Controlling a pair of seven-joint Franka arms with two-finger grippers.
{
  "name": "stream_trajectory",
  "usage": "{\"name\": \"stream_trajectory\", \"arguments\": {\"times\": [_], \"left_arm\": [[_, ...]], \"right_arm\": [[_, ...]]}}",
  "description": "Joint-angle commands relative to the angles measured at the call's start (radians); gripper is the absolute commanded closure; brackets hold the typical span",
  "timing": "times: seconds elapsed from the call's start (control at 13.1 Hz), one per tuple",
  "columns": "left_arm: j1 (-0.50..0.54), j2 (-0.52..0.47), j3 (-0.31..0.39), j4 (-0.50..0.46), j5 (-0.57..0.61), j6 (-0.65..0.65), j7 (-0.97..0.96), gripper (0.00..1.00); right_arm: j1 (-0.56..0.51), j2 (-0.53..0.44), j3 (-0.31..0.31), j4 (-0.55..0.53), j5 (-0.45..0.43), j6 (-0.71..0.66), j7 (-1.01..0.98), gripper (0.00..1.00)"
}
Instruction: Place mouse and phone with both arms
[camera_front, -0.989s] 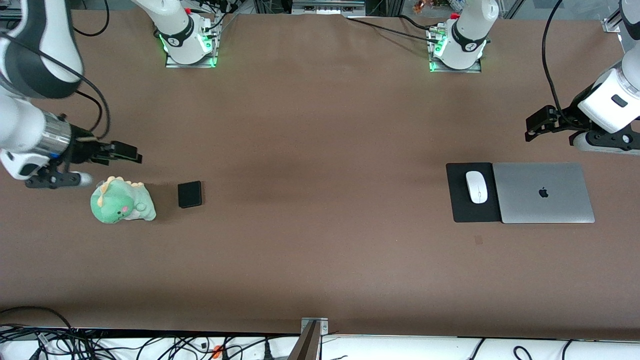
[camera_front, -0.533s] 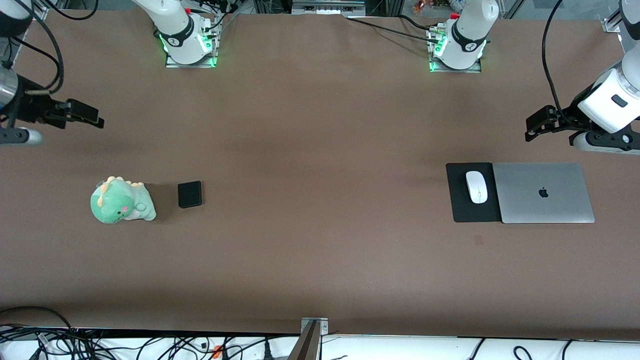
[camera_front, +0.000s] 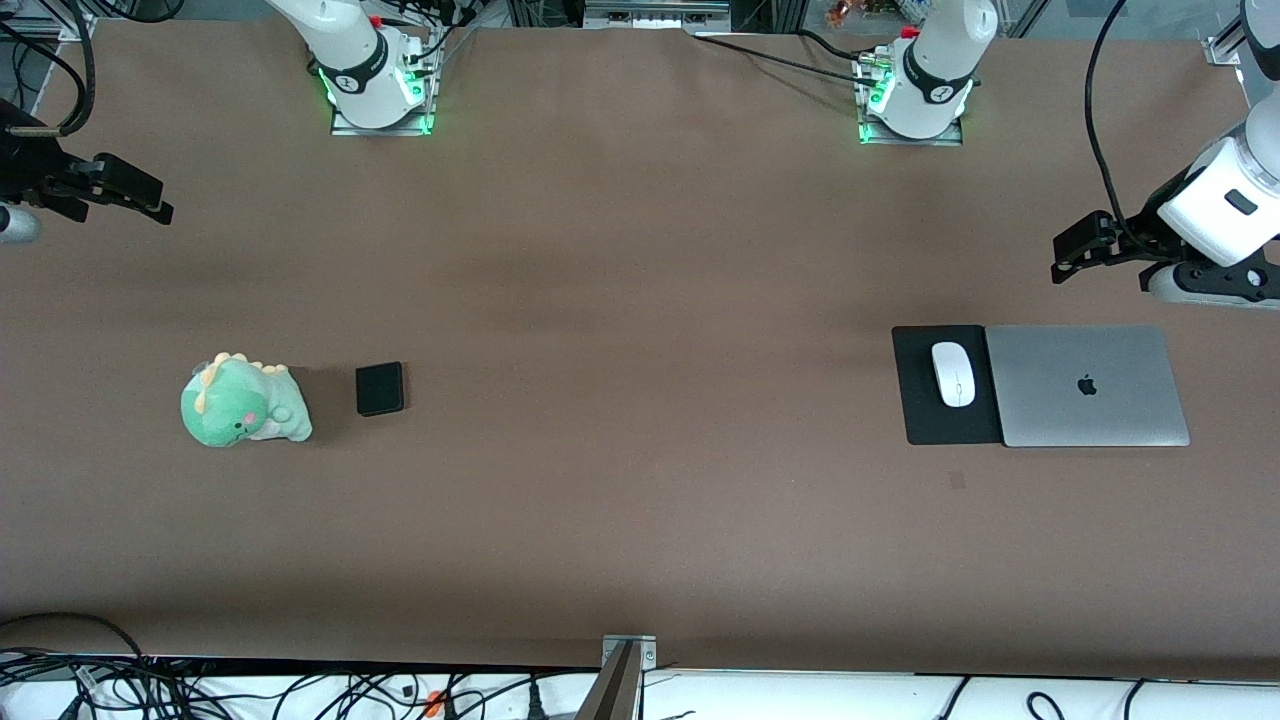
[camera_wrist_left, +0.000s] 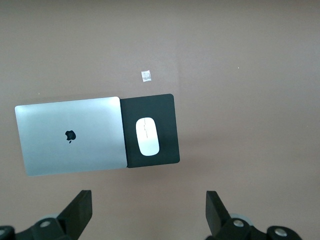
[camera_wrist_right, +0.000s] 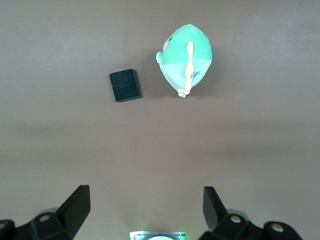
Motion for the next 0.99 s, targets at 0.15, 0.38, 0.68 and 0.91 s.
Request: {"name": "stream_trajectory", "arguments": {"times": [0.15, 0.38, 0.68, 0.91], "left_arm": [[0.008, -0.001, -0.002, 0.006, -0.025, 0.001, 0.019, 0.0], [0.008, -0.001, -0.002, 0.006, -0.025, 0.001, 0.017, 0.0], [0.008, -0.003, -0.002, 0.006, -0.025, 0.001, 0.017, 0.0], [0.008, -0.003, -0.002, 0.006, -0.025, 0.001, 0.017, 0.0]], "right_arm": [[-0.021, 0.032, -0.021, 0.095, 0.001, -0.003, -0.007, 0.0], [-0.02, 0.033, -0.021, 0.1, 0.003, 0.002, 0.002, 0.0], [-0.017, 0.035, -0.019, 0.103, 0.004, 0.009, 0.007, 0.0], [-0.015, 0.033, -0.015, 0.103, 0.004, 0.011, 0.01, 0.0]]}}
